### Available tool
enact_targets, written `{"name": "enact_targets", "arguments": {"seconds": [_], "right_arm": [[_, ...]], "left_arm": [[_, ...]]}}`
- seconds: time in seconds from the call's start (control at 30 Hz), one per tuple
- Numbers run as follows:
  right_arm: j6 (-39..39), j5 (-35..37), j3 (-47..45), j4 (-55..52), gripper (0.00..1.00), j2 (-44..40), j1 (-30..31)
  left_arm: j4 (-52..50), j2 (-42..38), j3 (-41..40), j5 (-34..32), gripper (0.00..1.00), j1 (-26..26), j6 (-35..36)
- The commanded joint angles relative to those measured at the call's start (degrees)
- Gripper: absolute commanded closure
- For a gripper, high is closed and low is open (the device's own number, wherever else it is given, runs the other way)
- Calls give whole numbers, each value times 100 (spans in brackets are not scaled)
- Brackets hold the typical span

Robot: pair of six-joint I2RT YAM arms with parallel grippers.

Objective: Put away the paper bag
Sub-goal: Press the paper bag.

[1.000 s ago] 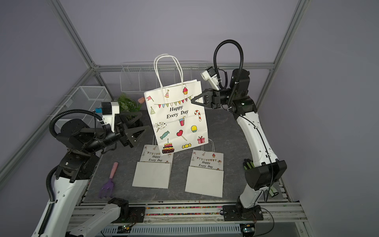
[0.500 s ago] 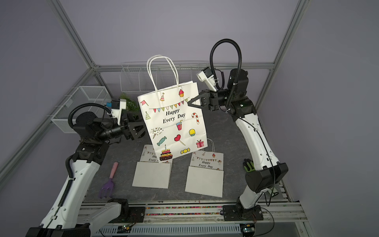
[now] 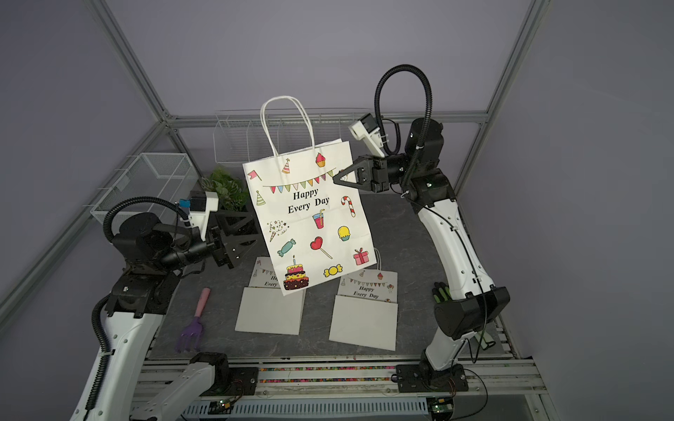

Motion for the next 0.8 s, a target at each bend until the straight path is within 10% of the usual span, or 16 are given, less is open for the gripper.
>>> {"name": "enact_targets", "arguments": {"seconds": [0.0, 0.43, 0.77], "right_arm": [[218, -71, 84, 294, 93, 115, -35], [223, -106, 145, 314, 93, 152, 112], [306, -96, 350, 318, 93, 217, 212]], "left_arm": [[-236, -82, 158, -74, 3, 26, 213], [1646, 659, -73, 793, 3, -20, -984], [1604, 983, 81, 699, 22, -648, -808]]}}
